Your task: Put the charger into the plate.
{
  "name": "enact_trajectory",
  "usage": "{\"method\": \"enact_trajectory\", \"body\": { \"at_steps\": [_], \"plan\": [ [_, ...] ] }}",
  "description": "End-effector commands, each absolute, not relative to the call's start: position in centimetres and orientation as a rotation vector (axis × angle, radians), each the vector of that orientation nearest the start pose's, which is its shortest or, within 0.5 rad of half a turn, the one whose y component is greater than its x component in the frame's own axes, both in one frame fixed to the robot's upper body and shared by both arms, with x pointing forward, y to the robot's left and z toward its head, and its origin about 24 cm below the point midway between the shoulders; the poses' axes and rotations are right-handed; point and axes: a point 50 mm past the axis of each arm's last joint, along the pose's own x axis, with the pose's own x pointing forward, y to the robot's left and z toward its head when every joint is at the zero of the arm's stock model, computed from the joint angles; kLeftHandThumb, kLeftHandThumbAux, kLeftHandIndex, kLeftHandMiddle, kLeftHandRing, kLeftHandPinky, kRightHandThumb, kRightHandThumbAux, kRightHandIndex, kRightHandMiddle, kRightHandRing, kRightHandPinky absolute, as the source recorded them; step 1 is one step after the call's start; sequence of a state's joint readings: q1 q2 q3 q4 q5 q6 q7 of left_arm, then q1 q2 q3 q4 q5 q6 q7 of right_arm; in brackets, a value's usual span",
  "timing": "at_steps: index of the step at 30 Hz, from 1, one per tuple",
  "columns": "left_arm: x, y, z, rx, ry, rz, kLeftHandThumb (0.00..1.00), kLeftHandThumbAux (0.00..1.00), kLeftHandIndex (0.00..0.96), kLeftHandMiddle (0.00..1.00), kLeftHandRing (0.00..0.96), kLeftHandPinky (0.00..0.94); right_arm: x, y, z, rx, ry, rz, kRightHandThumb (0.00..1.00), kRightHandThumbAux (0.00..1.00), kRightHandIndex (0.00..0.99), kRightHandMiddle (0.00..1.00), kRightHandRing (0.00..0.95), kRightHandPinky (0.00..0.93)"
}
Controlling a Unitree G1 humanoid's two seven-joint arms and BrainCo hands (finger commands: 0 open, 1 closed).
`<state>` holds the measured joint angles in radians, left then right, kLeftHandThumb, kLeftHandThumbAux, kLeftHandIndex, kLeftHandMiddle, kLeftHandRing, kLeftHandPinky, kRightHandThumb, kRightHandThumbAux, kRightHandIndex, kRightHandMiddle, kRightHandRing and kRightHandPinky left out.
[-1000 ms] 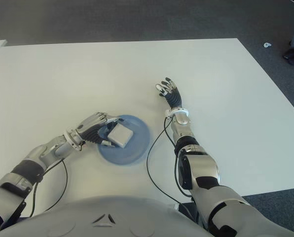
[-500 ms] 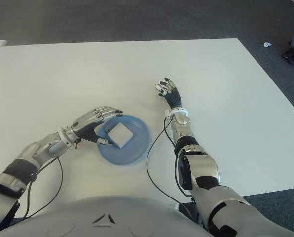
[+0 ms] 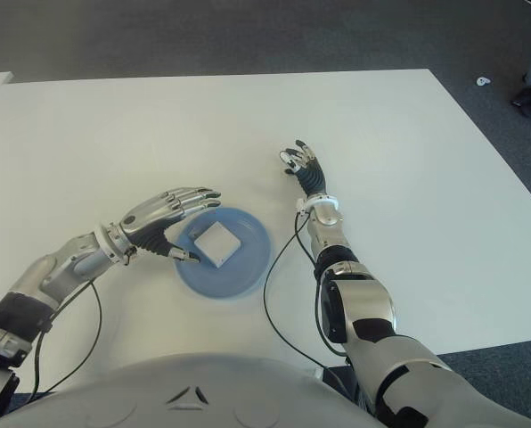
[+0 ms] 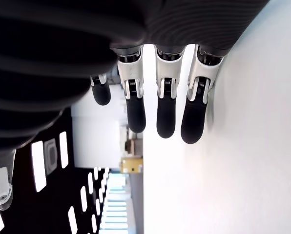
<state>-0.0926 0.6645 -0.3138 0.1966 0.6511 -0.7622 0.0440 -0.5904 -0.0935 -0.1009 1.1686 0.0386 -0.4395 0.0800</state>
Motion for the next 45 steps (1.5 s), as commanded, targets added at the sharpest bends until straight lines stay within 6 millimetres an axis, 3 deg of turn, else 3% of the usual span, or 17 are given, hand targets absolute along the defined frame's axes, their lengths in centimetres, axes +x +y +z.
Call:
{"method": "enact_trajectory", "body": {
  "at_steps": [1,5,8,14,18,23,28,35,45],
  "plan": [
    [22.9,17.6,5.5,1.124,-0.503,-0.732,0.302,0.302,0.045,0.0,0.0,0.0,30.2,-15.3,-4.6,-0.024,0.342,0.083,0.08,0.509,0.089,0.289,0.294,0.288],
    [23.5,18.0,6.1,1.068,-0.494,-0.704,0.308,0.324,0.066,0.0,0.0,0.0,30.2,-15.3,-4.6,-0.024,0.343,0.082,0.09,0.517,0.093,0.294,0.3,0.297],
    [25.6,18.5,5.7,0.957,-0.445,-0.663,0.319,0.352,0.071,0.0,0.0,0.0,30.3,-15.3,-4.5,-0.025,0.342,0.081,0.094,0.518,0.095,0.295,0.301,0.297],
    [29.8,18.5,3.1,0.514,-0.184,-0.577,0.355,0.452,0.07,0.045,0.03,0.074,30.3,-15.2,-4.5,-0.027,0.342,0.082,0.092,0.519,0.098,0.295,0.301,0.29],
    [31.3,19.3,2.9,0.272,-0.106,-0.472,0.35,0.52,0.079,0.083,0.069,0.12,30.3,-15.2,-4.5,-0.028,0.342,0.082,0.086,0.521,0.102,0.296,0.302,0.289],
    [31.4,20.9,1.9,0.139,-0.05,-0.342,0.295,0.593,0.075,0.09,0.076,0.097,30.3,-15.0,-4.6,-0.027,0.343,0.083,0.082,0.526,0.11,0.297,0.303,0.292],
    [31.3,21.6,1.1,0.049,-0.01,-0.277,0.158,0.638,0.021,0.027,0.017,0.016,30.1,-14.8,-4.7,-0.029,0.351,0.084,0.084,0.537,0.12,0.3,0.308,0.305],
    [31.3,22.0,0.4,-0.023,0.05,-0.251,0.037,0.609,0.001,0.001,0.001,0.0,30.1,-14.5,-4.9,-0.038,0.363,0.09,0.094,0.558,0.12,0.296,0.307,0.312],
    [30.9,22.4,-0.8,-0.035,0.16,-0.266,0.004,0.566,0.0,0.0,0.0,0.0,30.0,-14.5,-4.9,-0.034,0.361,0.094,0.095,0.556,0.122,0.295,0.305,0.308]
  ]
}}
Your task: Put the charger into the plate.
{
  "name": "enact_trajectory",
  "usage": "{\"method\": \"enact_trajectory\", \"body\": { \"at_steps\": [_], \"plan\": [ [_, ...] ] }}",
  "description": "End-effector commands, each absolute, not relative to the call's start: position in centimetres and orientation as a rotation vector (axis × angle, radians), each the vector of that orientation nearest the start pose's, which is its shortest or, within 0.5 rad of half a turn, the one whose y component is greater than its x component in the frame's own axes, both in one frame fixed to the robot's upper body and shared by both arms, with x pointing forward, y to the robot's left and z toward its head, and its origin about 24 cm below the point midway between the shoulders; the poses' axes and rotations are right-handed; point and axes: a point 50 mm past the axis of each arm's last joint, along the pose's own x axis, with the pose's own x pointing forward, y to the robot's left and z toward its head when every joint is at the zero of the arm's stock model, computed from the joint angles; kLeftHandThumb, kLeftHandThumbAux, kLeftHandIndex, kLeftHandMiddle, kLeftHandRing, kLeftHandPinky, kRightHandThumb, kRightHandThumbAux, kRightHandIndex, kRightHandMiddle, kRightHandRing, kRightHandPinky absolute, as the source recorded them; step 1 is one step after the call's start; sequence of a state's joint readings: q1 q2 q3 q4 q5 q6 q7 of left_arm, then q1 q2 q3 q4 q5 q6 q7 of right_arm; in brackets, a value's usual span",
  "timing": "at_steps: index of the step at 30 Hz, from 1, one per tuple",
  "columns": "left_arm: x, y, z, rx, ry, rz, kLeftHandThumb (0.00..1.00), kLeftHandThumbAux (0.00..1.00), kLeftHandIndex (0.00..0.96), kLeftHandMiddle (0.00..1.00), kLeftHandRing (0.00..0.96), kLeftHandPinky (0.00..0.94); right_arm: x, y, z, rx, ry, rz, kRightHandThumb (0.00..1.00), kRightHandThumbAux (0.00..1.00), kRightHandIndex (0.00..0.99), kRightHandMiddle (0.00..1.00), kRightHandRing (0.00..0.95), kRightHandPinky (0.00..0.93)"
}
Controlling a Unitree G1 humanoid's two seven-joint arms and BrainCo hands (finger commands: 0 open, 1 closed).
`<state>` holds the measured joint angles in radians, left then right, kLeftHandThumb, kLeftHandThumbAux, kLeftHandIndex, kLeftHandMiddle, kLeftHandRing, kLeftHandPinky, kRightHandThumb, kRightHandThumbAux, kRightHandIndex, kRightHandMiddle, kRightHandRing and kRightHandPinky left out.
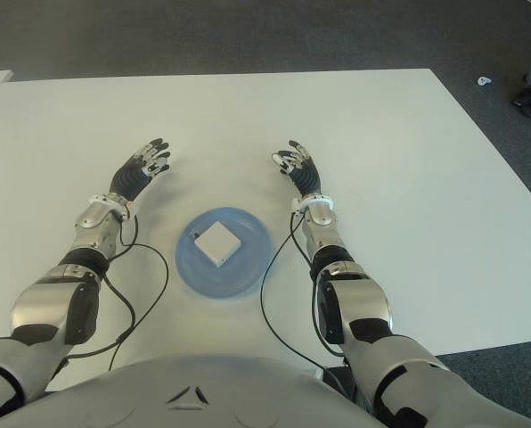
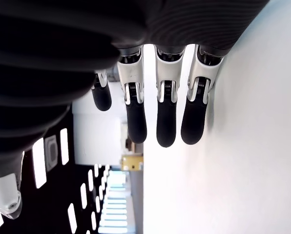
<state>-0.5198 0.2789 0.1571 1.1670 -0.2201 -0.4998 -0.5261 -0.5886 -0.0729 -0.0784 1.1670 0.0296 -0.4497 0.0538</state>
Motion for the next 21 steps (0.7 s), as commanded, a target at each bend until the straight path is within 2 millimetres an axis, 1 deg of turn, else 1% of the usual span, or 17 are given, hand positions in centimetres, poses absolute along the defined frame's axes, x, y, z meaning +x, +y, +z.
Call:
{"method": "enact_trajectory", "body": {
  "at_steps": [1,10,15,21],
  "plan": [
    [30.9,22.4,-0.9,-0.036,0.165,-0.265,0.006,0.561,0.0,0.0,0.0,0.0,30.0,-14.5,-4.9,-0.035,0.361,0.094,0.094,0.555,0.122,0.294,0.304,0.308],
    [30.2,22.7,-2.0,-0.044,0.212,-0.216,0.032,0.535,0.0,0.0,0.0,0.0,30.0,-14.5,-4.9,-0.035,0.361,0.094,0.096,0.561,0.127,0.294,0.305,0.31],
    [29.4,23.0,-2.7,-0.072,0.218,-0.182,0.041,0.551,0.0,0.0,0.0,0.0,30.0,-14.5,-4.9,-0.032,0.36,0.092,0.095,0.561,0.127,0.293,0.303,0.305],
    [28.8,23.1,-3.1,-0.106,0.196,-0.153,0.048,0.568,0.0,0.0,0.0,0.0,30.0,-14.6,-4.9,-0.03,0.361,0.088,0.094,0.557,0.126,0.288,0.299,0.304]
  ]
}}
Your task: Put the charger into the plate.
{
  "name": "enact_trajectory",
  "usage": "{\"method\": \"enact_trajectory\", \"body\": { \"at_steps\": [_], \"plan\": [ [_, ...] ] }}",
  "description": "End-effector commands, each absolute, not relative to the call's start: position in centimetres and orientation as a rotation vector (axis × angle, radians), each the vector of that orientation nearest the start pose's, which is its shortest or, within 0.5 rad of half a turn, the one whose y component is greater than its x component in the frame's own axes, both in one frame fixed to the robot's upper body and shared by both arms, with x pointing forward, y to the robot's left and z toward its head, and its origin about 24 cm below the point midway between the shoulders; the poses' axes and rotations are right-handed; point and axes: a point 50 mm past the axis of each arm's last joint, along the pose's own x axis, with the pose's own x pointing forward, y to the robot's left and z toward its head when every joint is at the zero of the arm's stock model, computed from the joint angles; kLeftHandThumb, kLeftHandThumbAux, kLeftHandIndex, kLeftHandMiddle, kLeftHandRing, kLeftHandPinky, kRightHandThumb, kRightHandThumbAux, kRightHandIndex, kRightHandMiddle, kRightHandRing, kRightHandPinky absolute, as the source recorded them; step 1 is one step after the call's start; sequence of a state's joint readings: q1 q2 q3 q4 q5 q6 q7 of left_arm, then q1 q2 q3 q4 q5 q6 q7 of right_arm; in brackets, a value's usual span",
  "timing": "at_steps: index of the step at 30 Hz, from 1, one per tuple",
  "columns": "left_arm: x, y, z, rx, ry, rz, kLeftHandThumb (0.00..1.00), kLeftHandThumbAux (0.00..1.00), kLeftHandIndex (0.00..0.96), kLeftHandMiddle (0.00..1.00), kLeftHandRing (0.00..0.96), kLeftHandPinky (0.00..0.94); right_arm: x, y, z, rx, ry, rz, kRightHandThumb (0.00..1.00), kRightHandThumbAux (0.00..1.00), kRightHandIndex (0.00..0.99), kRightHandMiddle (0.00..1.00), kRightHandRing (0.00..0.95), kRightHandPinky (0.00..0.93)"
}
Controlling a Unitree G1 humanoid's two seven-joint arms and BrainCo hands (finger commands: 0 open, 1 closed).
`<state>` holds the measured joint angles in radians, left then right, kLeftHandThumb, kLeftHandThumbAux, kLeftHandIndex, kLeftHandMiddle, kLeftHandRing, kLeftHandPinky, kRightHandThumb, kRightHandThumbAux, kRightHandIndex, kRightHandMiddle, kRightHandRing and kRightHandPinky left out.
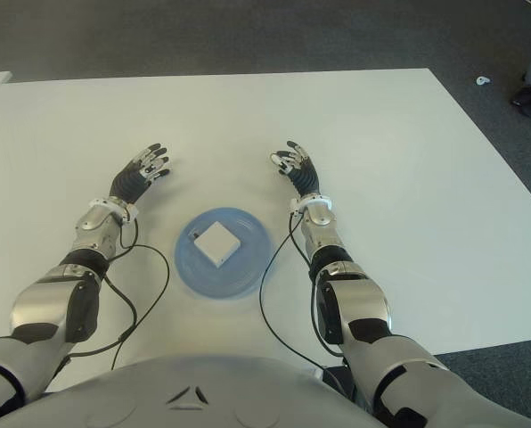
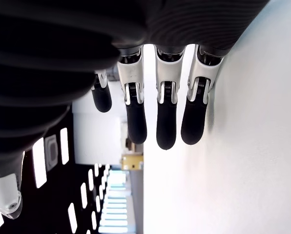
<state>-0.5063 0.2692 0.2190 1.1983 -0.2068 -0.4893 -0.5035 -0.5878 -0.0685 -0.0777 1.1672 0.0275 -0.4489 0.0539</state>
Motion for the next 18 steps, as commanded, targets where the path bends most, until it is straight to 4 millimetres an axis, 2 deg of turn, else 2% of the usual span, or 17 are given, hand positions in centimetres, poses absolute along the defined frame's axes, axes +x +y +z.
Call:
{"method": "enact_trajectory", "body": {
  "at_steps": [1,18],
  "plan": [
    [28.8,23.1,-3.1,-0.108,0.193,-0.15,0.05,0.571,0.0,0.0,0.0,0.0,30.0,-14.6,-4.9,-0.03,0.361,0.087,0.093,0.557,0.127,0.286,0.298,0.304],
    [28.5,21.8,-2.9,-0.011,0.103,-0.111,0.046,0.588,0.0,0.0,0.0,0.001,29.8,-15.1,-5.0,-0.032,0.349,0.073,0.098,0.56,0.138,0.263,0.283,0.305]
  ]
}}
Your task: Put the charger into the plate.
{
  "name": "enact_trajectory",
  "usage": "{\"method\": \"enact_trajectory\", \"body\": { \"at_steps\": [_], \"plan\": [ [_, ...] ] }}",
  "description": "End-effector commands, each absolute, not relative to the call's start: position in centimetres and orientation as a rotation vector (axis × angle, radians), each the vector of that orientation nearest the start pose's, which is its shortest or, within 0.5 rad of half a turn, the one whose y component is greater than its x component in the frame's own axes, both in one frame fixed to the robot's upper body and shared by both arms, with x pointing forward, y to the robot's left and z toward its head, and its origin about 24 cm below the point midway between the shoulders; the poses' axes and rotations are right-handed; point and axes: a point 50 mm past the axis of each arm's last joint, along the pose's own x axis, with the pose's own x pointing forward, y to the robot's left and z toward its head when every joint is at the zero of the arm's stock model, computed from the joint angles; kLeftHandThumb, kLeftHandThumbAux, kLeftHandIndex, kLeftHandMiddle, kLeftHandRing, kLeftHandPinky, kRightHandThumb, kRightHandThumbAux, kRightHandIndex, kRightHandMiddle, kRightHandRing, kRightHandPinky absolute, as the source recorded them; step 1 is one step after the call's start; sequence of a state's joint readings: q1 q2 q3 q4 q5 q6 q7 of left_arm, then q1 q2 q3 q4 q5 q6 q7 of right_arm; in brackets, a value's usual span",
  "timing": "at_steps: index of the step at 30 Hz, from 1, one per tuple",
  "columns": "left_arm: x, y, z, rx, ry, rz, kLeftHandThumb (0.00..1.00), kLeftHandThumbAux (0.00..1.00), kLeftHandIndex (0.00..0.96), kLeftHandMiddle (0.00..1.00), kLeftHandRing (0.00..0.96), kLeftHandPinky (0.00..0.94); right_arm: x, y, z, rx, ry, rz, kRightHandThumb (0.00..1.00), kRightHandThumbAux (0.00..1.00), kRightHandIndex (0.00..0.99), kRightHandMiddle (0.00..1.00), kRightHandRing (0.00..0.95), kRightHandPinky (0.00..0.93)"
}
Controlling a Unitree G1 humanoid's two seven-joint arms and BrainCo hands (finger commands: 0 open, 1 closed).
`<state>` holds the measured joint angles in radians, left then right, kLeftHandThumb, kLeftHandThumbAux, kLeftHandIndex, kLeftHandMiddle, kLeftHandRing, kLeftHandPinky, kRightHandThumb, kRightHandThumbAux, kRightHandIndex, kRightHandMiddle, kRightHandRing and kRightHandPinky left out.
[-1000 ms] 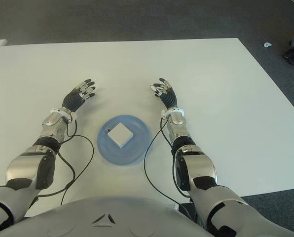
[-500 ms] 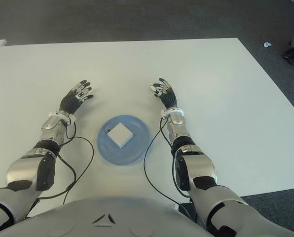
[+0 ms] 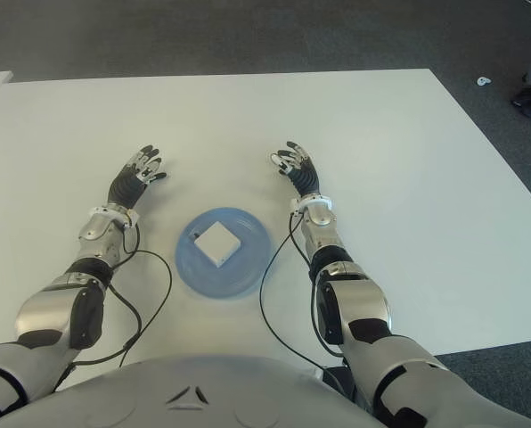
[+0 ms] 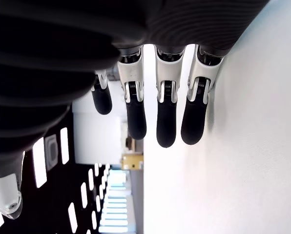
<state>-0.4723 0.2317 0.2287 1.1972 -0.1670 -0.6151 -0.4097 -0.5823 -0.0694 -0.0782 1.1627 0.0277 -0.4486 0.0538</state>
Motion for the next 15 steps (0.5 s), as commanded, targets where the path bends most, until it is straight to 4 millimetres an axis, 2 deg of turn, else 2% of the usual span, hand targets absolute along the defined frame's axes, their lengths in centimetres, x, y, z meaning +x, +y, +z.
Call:
{"method": "enact_trajectory", "body": {
  "at_steps": [1,15],
  "plan": [
    [28.4,21.75,-2.92,-0.006,0.099,-0.11,0.049,0.588,0.0,0.0,0.0,0.001,29.74,-15.11,-4.97,-0.033,0.349,0.073,0.1,0.559,0.138,0.261,0.281,0.305],
    [27.77,21.06,-3.13,0.038,0.068,-0.083,0.09,0.607,0.0,0.0,0.0,0.001,29.31,-15.53,-5.13,-0.039,0.343,0.084,0.105,0.551,0.131,0.243,0.27,0.303]
  ]
}}
